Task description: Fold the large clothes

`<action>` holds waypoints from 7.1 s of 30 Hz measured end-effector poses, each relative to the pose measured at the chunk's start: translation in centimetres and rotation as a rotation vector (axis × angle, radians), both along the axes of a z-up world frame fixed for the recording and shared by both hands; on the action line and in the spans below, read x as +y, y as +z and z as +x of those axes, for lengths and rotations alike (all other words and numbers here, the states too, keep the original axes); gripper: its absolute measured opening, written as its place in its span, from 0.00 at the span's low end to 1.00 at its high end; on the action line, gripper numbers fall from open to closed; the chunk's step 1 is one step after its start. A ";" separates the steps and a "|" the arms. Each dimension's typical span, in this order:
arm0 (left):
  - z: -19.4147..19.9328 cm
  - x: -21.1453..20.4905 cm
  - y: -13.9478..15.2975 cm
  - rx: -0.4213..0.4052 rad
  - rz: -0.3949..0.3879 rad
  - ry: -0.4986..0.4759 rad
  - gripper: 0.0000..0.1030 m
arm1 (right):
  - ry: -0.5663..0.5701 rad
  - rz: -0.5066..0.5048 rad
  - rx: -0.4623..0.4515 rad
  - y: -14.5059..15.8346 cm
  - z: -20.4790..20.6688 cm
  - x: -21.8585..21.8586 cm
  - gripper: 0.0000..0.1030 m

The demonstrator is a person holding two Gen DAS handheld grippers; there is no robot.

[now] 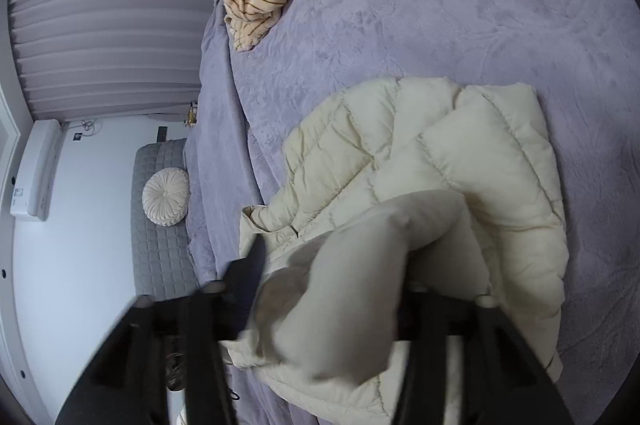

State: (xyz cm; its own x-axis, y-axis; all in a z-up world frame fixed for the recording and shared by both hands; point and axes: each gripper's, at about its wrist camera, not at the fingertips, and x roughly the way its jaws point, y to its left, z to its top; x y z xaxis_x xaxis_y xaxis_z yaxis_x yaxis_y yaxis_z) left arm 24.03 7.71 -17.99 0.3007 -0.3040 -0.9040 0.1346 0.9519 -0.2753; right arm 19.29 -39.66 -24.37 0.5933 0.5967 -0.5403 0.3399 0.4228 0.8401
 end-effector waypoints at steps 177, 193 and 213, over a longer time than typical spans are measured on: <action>-3.1 7.2 -4.3 0.072 -0.087 0.146 1.00 | 0.339 -0.633 0.127 1.3 1.9 21.2 0.18; 2.3 3.5 -8.4 0.210 -0.566 -0.039 1.00 | 0.342 -0.503 0.122 -3.8 2.3 19.4 0.14; 2.9 -4.2 -4.2 0.137 -0.322 -0.165 0.27 | 0.362 -0.522 0.031 2.0 1.4 17.8 0.17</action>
